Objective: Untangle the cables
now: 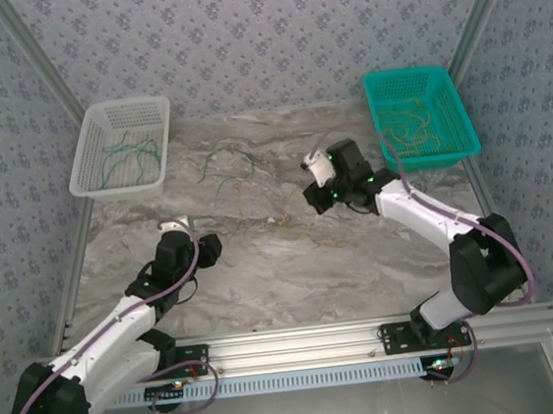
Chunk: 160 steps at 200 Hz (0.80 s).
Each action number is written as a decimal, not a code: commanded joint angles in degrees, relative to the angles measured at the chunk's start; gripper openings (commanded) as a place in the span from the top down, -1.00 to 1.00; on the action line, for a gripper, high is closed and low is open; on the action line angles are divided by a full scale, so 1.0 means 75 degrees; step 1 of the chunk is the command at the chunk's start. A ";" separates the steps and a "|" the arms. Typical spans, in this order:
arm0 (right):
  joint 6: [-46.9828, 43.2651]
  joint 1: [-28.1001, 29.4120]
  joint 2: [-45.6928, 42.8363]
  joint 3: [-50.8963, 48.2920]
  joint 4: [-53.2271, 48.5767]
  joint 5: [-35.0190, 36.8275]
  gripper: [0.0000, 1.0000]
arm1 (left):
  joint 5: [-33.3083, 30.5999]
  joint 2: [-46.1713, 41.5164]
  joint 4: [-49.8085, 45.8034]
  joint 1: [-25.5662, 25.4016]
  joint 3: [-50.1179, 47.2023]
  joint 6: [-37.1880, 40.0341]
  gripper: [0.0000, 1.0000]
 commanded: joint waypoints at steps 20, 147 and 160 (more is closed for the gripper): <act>0.0749 -0.1182 -0.0302 0.2339 -0.1584 0.0316 1.00 | 0.0326 0.0612 0.0456 0.0025 0.0786 0.0312 0.02; 0.0237 -0.3576 0.1636 0.6573 -0.1424 0.4581 1.00 | 0.0752 0.1320 0.0976 -0.0020 0.1196 0.0365 0.07; 0.0268 -0.3746 0.1465 0.5648 -0.0323 0.4709 1.00 | 0.0747 0.1284 0.0957 -0.0019 0.1194 0.0361 0.07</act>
